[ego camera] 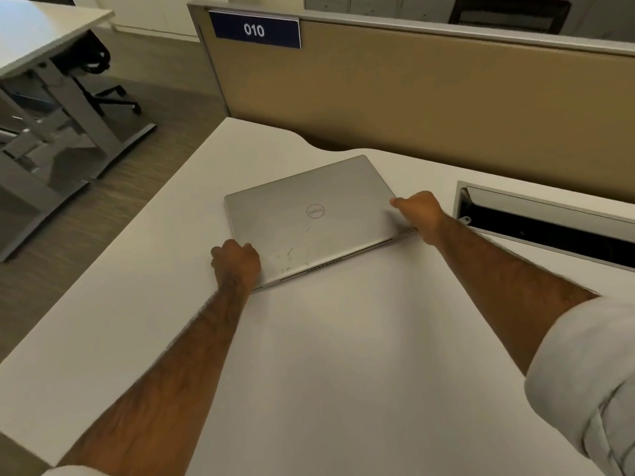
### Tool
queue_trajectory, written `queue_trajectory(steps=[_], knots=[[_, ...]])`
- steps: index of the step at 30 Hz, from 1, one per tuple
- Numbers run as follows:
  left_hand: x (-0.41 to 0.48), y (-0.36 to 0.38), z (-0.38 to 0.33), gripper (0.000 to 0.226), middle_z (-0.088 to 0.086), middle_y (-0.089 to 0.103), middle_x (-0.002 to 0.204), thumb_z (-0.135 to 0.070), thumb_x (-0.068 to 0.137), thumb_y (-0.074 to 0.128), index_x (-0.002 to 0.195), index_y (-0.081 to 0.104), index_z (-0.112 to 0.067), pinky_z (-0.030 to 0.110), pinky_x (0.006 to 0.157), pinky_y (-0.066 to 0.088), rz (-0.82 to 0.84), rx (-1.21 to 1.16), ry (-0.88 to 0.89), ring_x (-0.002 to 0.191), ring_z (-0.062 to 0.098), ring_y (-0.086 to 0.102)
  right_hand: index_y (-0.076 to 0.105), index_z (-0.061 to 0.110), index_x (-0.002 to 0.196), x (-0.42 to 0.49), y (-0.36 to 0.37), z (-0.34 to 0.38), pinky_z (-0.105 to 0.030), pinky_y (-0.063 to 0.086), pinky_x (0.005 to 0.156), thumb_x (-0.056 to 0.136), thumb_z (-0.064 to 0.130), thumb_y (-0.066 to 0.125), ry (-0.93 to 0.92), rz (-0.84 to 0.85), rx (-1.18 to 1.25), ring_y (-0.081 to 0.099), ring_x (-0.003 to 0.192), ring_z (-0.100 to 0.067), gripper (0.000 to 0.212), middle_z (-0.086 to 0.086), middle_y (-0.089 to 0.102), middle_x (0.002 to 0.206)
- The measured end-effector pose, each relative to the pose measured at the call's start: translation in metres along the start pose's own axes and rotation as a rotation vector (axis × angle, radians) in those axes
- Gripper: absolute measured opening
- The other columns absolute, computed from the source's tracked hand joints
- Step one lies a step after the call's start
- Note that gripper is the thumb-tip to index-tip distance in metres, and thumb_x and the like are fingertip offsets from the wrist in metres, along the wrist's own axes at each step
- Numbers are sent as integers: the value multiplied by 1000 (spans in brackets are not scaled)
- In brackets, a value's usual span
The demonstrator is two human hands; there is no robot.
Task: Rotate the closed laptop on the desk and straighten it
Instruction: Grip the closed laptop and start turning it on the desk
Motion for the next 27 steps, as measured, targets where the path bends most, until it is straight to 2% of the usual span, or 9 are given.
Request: queue_trajectory(steps=[2, 5, 9, 12, 14, 19, 21, 24, 27], knots=[[4, 1, 2, 43, 26, 51, 130, -29, 93, 47, 121, 56, 2, 46, 98, 45, 6, -35, -17, 119, 45, 52, 57, -3, 122, 0, -4, -1, -36, 44, 86, 91, 23, 68, 28, 12, 50, 50, 97, -24, 42, -12, 52, 108], [9, 1, 5, 42, 24, 55, 127, -32, 90, 52, 119, 58, -1, 47, 100, 47, 38, -84, -29, 116, 44, 55, 60, 0, 108, 3, -4, -5, -34, 42, 80, 86, 14, 73, 37, 12, 13, 52, 85, -22, 29, -13, 53, 102], [11, -3, 9, 38, 22, 59, 123, -30, 88, 55, 113, 59, -2, 45, 98, 49, 51, -130, -9, 111, 42, 58, 63, -2, 91, 13, 0, -8, -29, 42, 77, 83, 18, 77, -9, 11, -213, 54, 91, -22, 25, -13, 57, 99], [9, -5, 8, 37, 22, 60, 123, -28, 88, 58, 113, 60, -2, 44, 98, 49, 47, -150, -2, 112, 42, 58, 67, -7, 104, 17, -2, -15, -26, 41, 72, 81, 25, 78, -11, 26, -293, 56, 90, -21, 40, -11, 59, 96], [5, -5, 9, 35, 22, 61, 123, -27, 88, 58, 113, 60, -2, 42, 97, 49, 47, -160, -4, 112, 41, 58, 67, -7, 105, 16, -5, -21, -22, 40, 64, 80, 27, 79, -12, 37, -285, 58, 92, -22, 44, -11, 60, 96], [-9, -5, 8, 34, 21, 60, 125, -25, 90, 59, 115, 59, -2, 38, 94, 46, 51, -182, 7, 114, 39, 57, 66, -7, 98, 9, -15, -30, -28, 41, 80, 86, 28, 74, -36, 57, -299, 53, 93, -23, 37, -15, 58, 98], [-16, -5, 7, 35, 21, 59, 127, -24, 90, 59, 118, 58, -3, 37, 94, 45, 51, -196, 0, 115, 38, 57, 67, -8, 99, 6, -20, -36, -27, 39, 78, 85, 28, 75, -34, 53, -282, 54, 93, -21, 39, -14, 60, 99], [-30, -3, 7, 37, 20, 58, 130, -22, 92, 58, 122, 56, -1, 36, 94, 45, 59, -229, -11, 117, 37, 56, 67, -11, 104, 0, -28, -46, -31, 46, 76, 81, 20, 80, -11, 45, -170, 57, 91, -23, 41, -15, 62, 98], [-45, 0, 7, 38, 20, 57, 131, -20, 92, 58, 124, 55, 0, 37, 97, 45, 68, -258, -14, 119, 37, 56, 67, -9, 92, -12, -41, -56, -27, 45, 65, 79, 11, 80, -12, 66, -93, 56, 79, -22, 27, -14, 59, 83]])
Point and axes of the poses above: each hand's wrist, its own x-axis towards the middle knuckle, its own y-axis out of the palm, z = x × y, the point moved 2 cm from there along x, towards the middle knuckle
